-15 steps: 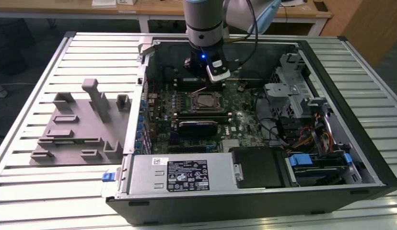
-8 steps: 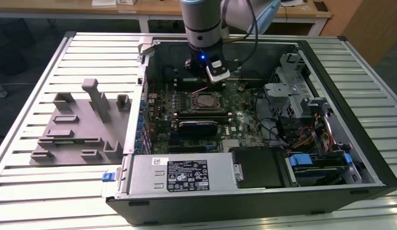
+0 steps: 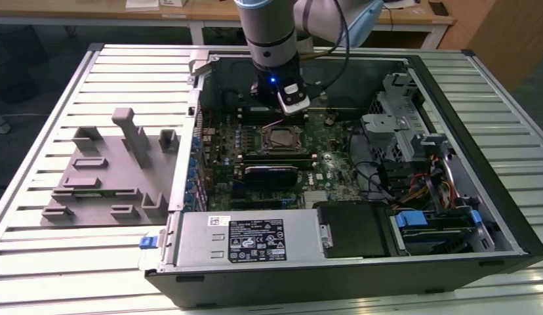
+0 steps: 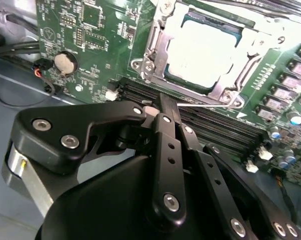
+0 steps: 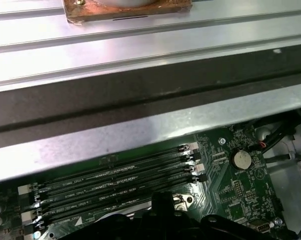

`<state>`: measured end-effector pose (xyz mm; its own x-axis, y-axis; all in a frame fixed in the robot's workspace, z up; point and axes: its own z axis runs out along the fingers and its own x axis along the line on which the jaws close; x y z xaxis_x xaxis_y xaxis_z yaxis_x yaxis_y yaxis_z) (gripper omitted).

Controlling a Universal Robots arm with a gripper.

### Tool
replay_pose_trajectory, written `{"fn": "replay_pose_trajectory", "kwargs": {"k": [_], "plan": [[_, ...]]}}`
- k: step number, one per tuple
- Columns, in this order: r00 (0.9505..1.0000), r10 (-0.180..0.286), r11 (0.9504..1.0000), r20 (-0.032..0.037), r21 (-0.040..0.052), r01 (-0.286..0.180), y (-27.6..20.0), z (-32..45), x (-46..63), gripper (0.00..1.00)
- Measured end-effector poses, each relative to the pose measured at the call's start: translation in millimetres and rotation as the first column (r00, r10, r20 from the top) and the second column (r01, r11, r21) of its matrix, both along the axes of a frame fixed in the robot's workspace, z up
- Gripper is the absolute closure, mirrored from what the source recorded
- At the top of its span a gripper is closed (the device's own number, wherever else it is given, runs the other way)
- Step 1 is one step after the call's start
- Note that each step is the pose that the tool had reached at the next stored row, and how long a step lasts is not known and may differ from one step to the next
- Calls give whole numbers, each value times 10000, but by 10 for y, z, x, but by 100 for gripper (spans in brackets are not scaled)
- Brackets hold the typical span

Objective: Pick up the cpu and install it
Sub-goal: 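Install the first cpu locking lever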

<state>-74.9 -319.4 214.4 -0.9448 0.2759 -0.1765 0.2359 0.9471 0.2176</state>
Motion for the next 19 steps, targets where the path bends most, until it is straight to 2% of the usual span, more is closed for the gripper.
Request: {"fn": "replay_pose_trajectory", "kwargs": {"k": [1, 3, 19], "plan": [[10000, -6, 10000, 47, 0, 6, 0, -6, -2, 89], [10000, -13, 10000, 93, 1, 13, 0, -21, -9, 89], [9998, -183, 9998, 111, 0, 183, 52, -80, -72, 89]]}}
